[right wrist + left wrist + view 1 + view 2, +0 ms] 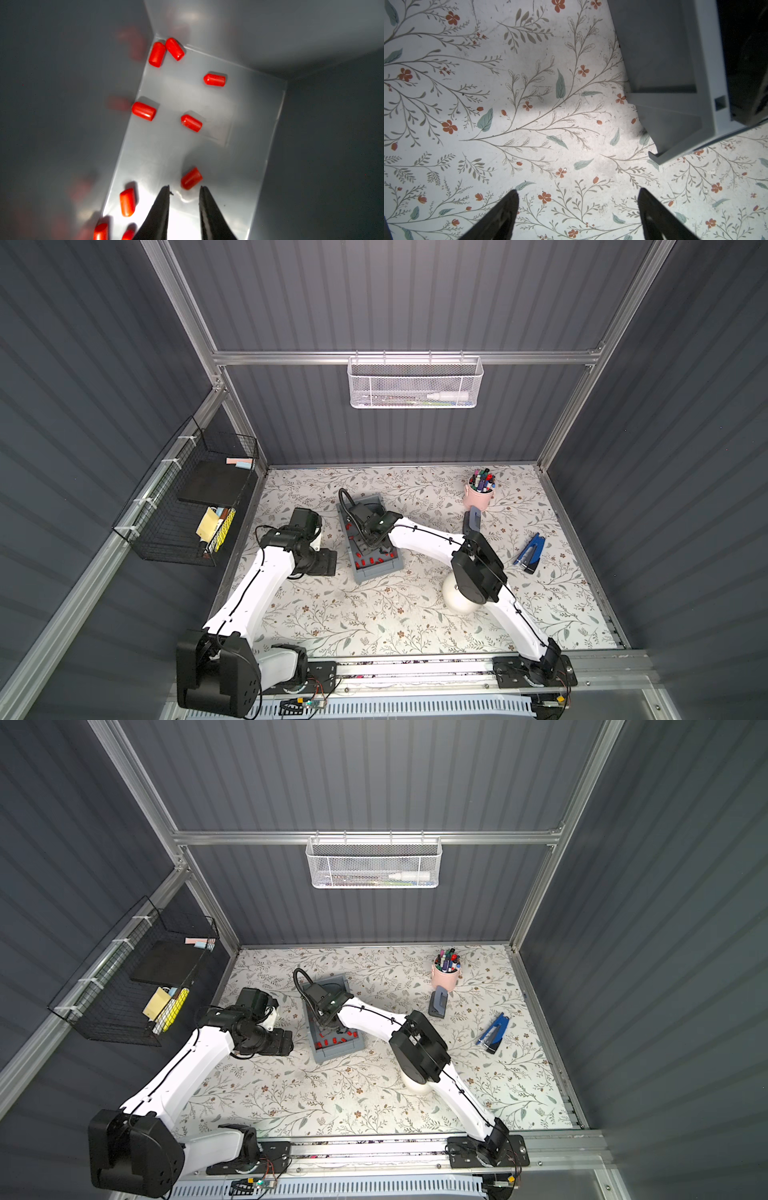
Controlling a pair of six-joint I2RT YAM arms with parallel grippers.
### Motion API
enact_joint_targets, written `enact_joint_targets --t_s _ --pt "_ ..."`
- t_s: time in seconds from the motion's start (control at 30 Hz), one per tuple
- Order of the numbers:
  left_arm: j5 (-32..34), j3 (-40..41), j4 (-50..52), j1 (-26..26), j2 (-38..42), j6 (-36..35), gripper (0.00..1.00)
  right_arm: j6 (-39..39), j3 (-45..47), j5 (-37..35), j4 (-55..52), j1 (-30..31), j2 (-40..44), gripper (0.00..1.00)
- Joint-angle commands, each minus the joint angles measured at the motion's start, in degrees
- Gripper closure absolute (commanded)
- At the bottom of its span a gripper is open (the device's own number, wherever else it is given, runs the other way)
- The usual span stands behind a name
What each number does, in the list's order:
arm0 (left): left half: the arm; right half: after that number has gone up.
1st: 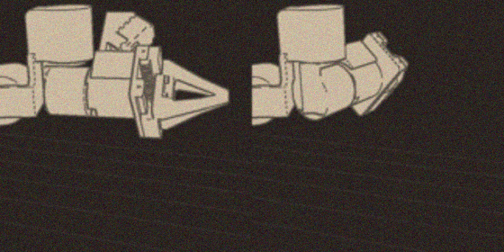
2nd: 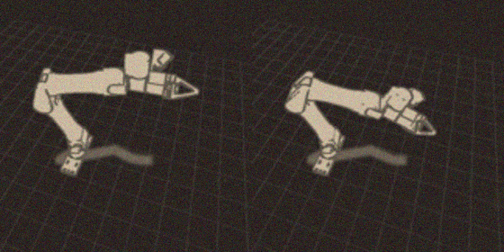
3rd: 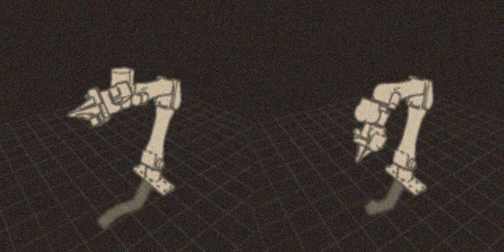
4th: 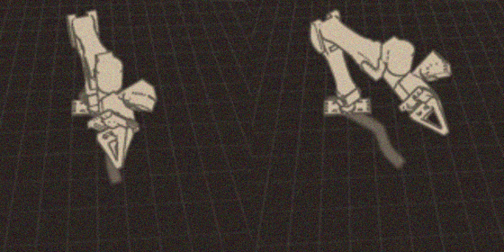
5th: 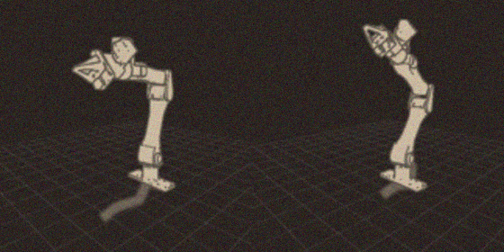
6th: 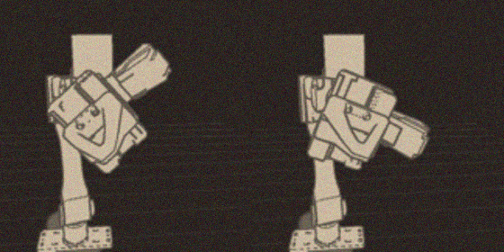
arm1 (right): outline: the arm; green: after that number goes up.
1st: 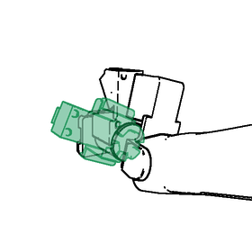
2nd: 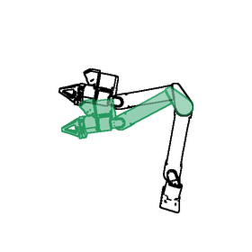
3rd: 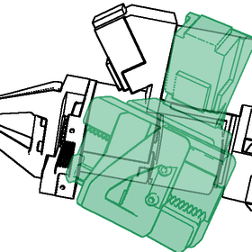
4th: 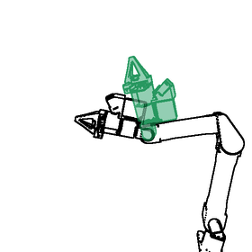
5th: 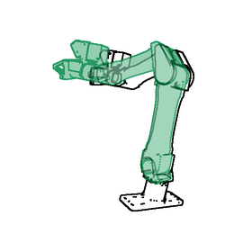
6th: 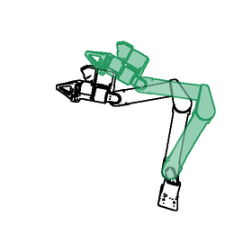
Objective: Cover the protruding screws with screw protection sleeves
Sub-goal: Pick up the screw protection sleeve from the storage box.
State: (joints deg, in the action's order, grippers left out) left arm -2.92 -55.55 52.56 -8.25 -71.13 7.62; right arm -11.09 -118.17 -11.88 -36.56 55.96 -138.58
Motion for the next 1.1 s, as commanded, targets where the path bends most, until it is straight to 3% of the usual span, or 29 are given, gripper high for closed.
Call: enact_joint_targets --t_s 0.0,0.5,0.87,1.07 --pt "0.80 0.44 0.36 0.12 1.34 -0.11 0.11 -0.51 -2.33 -2.28 -2.42 -0.24 -1.05 0.71" --pt "0.21 0.39 0.27 0.10 1.22 0.22 0.11 -1.21 -3.46 -0.78 -4.29 -0.49 -3.62 0.72" --pt "-0.28 0.43 0.18 0.06 1.01 0.71 0.11 -1.34 -3.47 -0.78 -5.31 -0.68 -3.21 0.81" --pt "-0.33 0.44 0.18 0.08 1.01 0.93 0.11 -2.26 -2.41 -0.76 -5.89 -0.68 -1.97 0.74"
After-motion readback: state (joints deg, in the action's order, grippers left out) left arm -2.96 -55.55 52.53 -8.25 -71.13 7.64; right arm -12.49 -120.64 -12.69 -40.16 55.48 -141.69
